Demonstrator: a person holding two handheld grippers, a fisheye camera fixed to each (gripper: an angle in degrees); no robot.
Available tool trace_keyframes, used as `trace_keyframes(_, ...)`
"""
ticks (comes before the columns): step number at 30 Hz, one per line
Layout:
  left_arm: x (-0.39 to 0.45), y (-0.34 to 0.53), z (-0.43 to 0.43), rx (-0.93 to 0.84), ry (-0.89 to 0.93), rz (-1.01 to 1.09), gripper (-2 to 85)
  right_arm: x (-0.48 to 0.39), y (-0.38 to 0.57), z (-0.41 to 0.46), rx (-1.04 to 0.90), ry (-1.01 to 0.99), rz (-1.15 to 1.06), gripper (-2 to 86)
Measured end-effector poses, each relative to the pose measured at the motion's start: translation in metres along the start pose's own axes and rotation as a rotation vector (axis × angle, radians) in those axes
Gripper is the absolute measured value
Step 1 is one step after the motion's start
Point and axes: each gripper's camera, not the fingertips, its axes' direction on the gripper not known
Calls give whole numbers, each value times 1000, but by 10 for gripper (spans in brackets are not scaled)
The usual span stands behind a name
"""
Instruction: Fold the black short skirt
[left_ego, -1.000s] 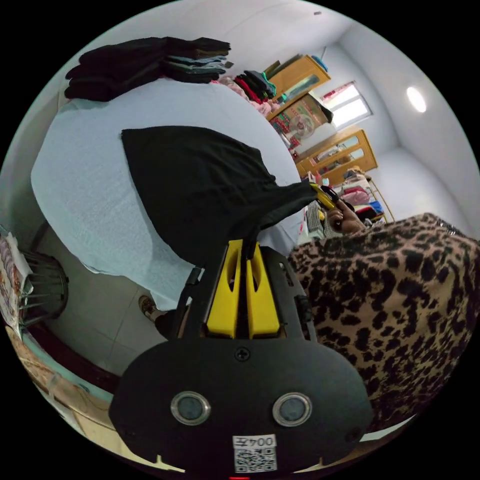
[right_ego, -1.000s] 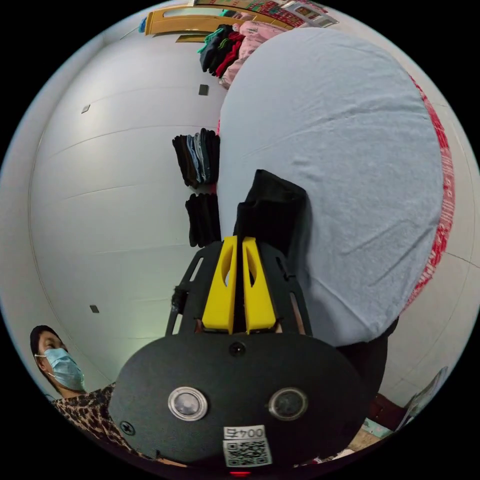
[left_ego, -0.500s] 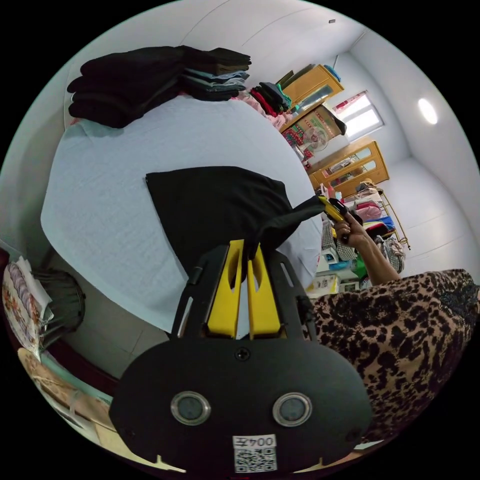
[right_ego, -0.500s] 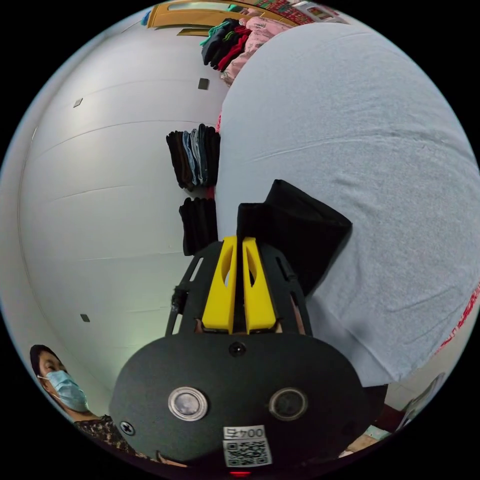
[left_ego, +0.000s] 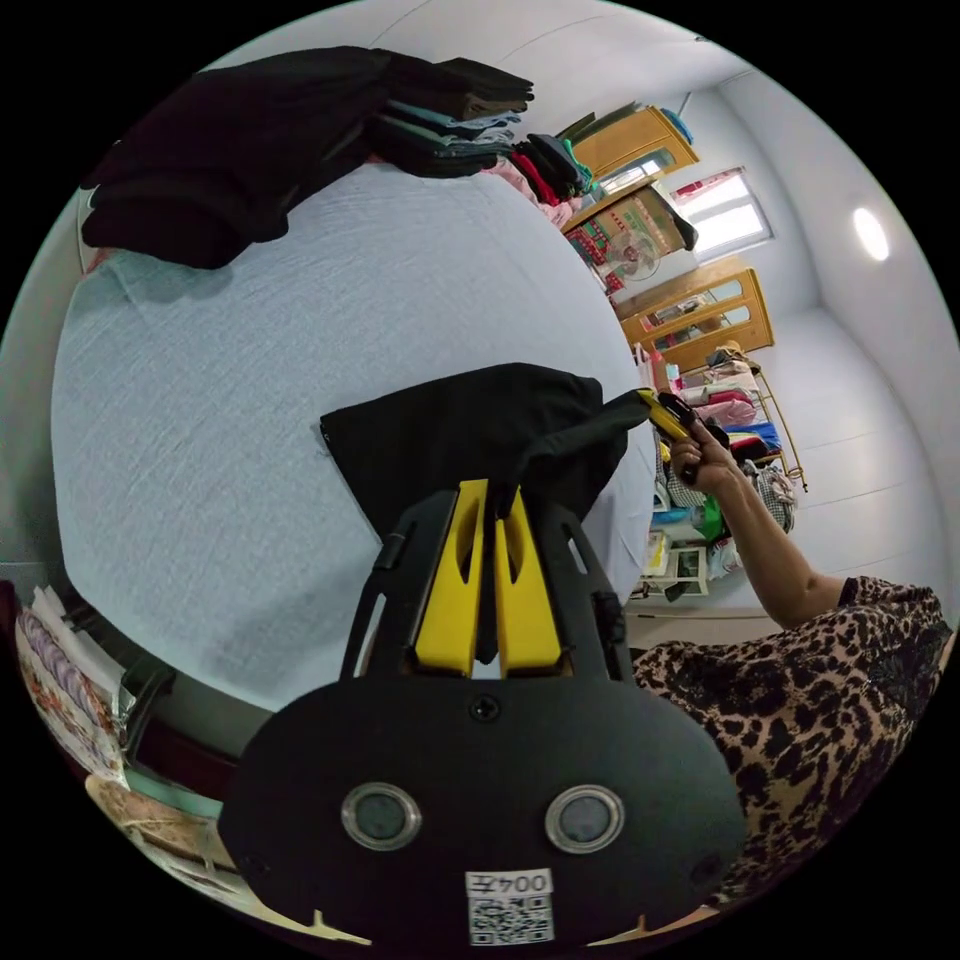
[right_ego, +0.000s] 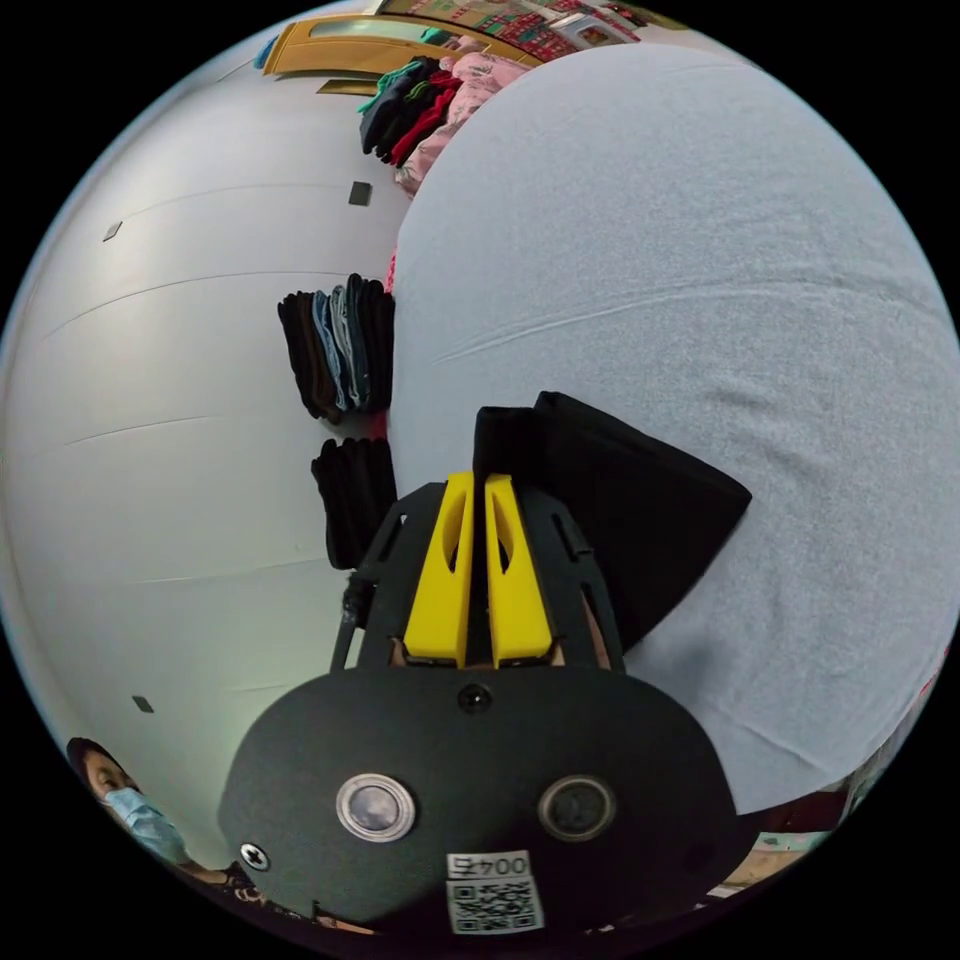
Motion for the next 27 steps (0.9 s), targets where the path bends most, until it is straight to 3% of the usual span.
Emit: trace_keyframes(27, -126, -69, 0, -37, 181, -171, 14, -113, 1, 190, 68, 239, 45, 61)
